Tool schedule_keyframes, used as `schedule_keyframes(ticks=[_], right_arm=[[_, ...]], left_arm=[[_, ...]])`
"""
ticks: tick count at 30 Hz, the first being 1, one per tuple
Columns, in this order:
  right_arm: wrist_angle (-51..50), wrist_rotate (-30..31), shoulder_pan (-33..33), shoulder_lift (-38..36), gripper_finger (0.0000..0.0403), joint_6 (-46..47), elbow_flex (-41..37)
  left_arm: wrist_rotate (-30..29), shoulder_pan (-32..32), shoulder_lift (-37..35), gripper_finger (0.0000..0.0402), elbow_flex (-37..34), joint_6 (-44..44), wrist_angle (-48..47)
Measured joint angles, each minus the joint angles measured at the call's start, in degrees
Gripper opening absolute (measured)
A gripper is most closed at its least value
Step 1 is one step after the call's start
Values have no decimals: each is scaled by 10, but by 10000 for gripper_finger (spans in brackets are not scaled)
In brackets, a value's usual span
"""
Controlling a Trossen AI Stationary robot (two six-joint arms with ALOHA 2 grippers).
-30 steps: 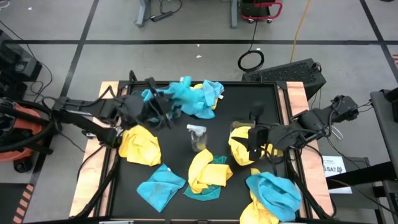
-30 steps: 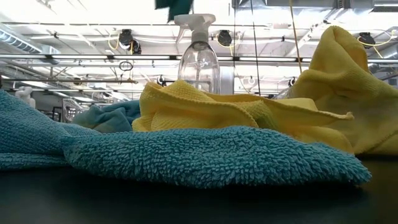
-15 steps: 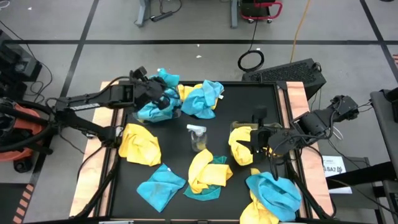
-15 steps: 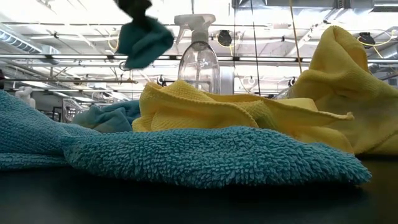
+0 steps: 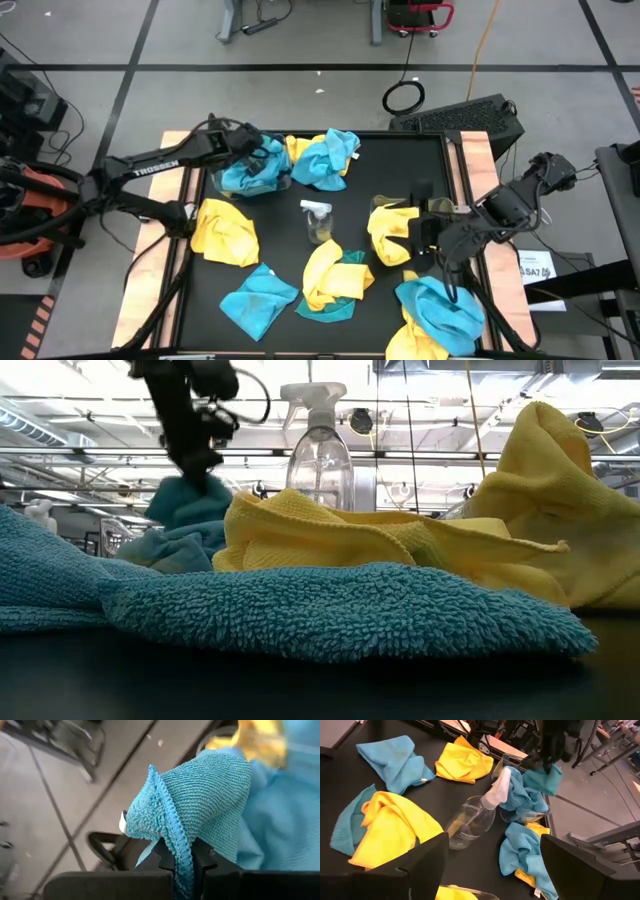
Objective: Sort microfiber towel by color & place in baskets
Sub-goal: Put the blue microfiber towel into the top transparent bin
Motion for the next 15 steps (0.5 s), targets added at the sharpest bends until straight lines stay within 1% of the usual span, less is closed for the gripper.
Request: schedule_keyframes(ticks=[4, 7, 12, 15], right_arm=[[-1, 0, 7, 0, 306, 9, 0], [-1, 0, 8, 0, 306, 15, 0], [-1, 0, 7, 5, 306, 17, 0], [-1, 0, 7, 11, 306, 17, 0]], left_arm=[[50, 36, 0, 15, -58, 0, 52], [101, 61, 0, 15, -96, -1, 89], [186, 89, 19, 13, -140, -12, 122], [203, 99, 43, 13, -154, -13, 126]])
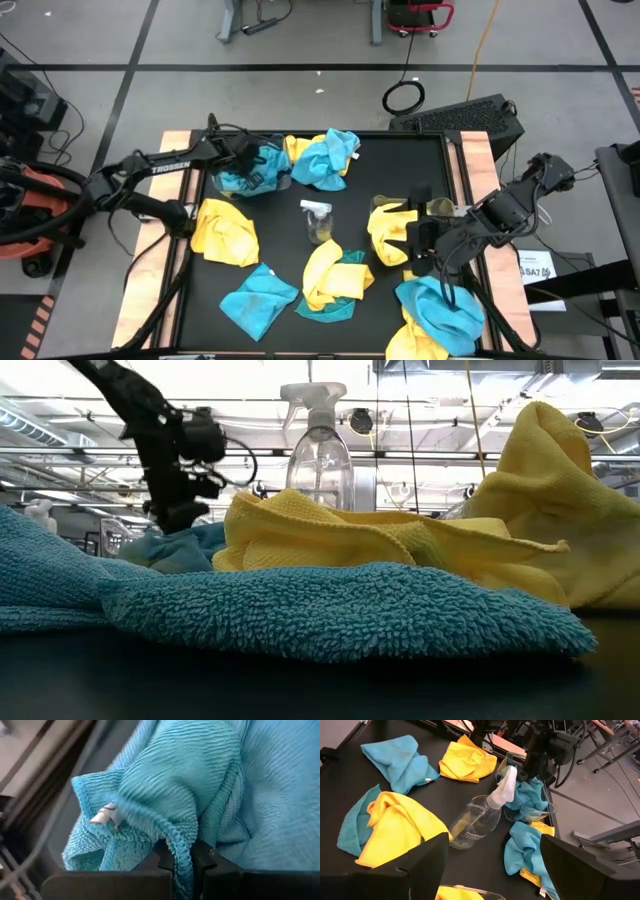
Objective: Sort microfiber towel by color & place in baskets
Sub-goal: Put the blue microfiber towel into the top transparent bin, then put the yellow microfiber towel into the bottom transparent bin
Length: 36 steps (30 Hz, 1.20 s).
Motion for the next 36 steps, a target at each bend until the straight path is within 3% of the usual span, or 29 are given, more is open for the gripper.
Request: schedule_keyframes(ticks=[8, 15, 25, 36], right_arm=[[0, 0, 0, 18, 306, 7, 0], [-6, -2, 3, 18, 306, 17, 0], [-4, -3, 4, 18, 306, 9, 0], [-3, -3, 4, 18, 306, 3, 0]], left_arm=[[51, 25, 61, 17, -13, -2, 28], [55, 27, 56, 80, 2, -17, 3], [59, 10, -9, 175, 97, -28, -142], [58, -39, -107, 187, 180, -48, -284]])
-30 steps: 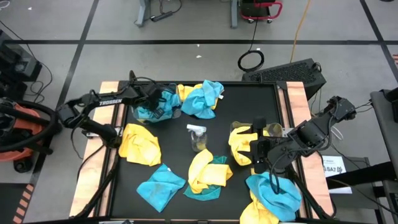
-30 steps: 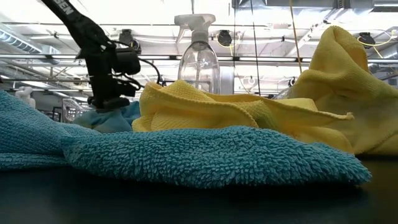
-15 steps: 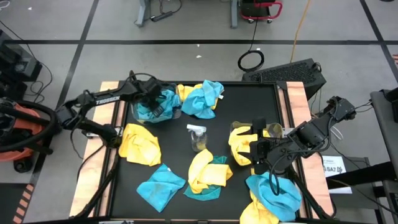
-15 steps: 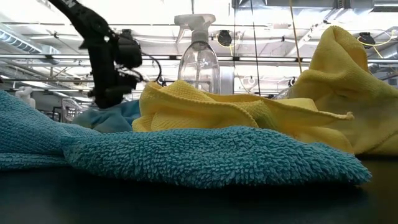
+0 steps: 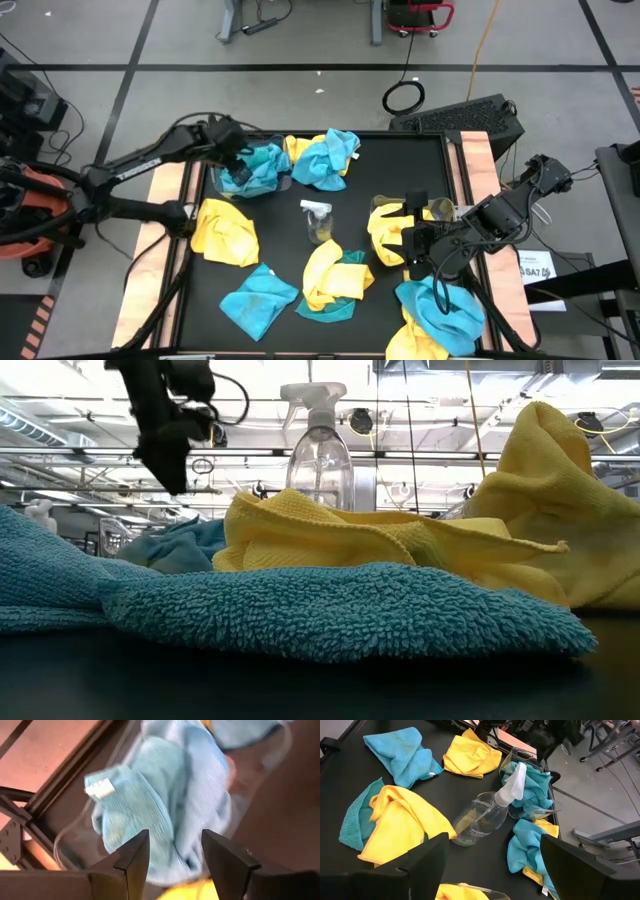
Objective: Sort microfiber towel by color & place in baskets
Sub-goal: Put the yellow microfiber towel into the bottom transparent bin
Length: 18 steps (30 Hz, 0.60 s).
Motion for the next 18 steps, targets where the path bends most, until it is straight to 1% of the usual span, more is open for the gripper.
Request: schedule_keyframes(ticks=[5, 10, 13, 18], right_arm=[[0, 0, 0, 0, 306, -4, 0], [1, 0, 0, 0, 306, -7, 0], [1, 0, 0, 0, 306, -7, 0], [1, 0, 0, 0, 306, -7, 0]], left_arm=[[4, -62, -39, 187, 5, -43, -80], [53, -145, -55, 187, 5, -120, -153], [59, -206, -56, 187, 5, -168, -167], [59, -303, -51, 187, 5, -237, -162]])
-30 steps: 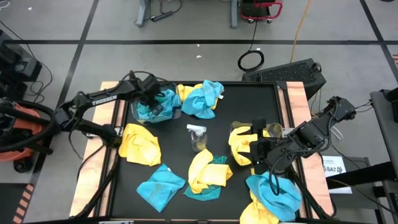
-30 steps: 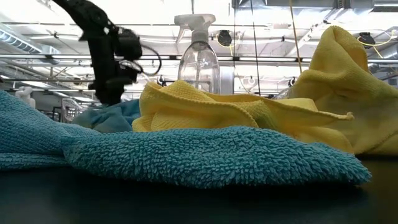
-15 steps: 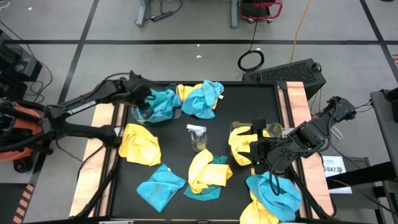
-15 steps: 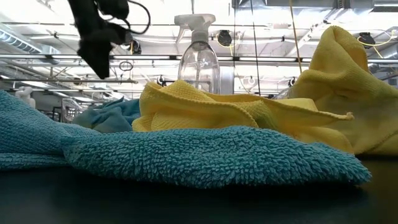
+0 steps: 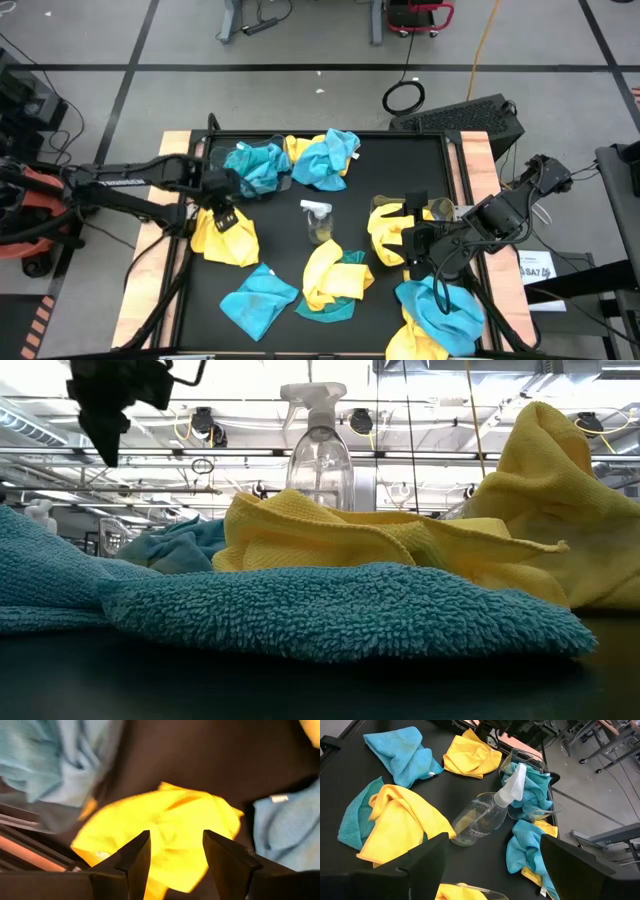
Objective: Sort microfiber towel by color & place in baskets
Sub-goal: Put the yellow microfiber towel into the bottom transparent bin
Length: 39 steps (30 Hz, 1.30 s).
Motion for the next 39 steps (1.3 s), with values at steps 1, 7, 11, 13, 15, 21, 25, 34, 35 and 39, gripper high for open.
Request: schedule_keyframes(ticks=[1, 7, 11, 13, 15, 21, 25, 34, 35, 39], right_arm=[[0, 0, 0, 0, 306, 0, 0], [0, 0, 0, 0, 306, 1, 0], [0, 0, 0, 0, 306, 0, 0], [0, 0, 0, 0, 306, -1, 0], [0, 0, 0, 0, 306, -3, 0], [0, 0, 0, 0, 306, -12, 0], [0, 0, 0, 0, 306, -12, 0], [0, 0, 0, 0, 306, -11, 0], [0, 0, 0, 0, 306, -11, 0], [0, 0, 0, 0, 306, -8, 0]], left_arm=[[-1, -17, 2, 187, 0, -14, 0], [-2, -124, 12, 187, -35, -113, 3], [1, -193, 23, 196, -79, -174, 6], [1, -219, 29, 216, -101, -209, 9], [1, -239, 33, 245, -121, -241, 27], [-23, -274, 50, 338, -166, -274, 96], [-64, -279, 77, 359, -196, -302, 106], [-67, -278, 135, 360, -265, -314, 228], [-68, -278, 139, 356, -270, -315, 235], [-64, -278, 145, 312, -289, -302, 275]])
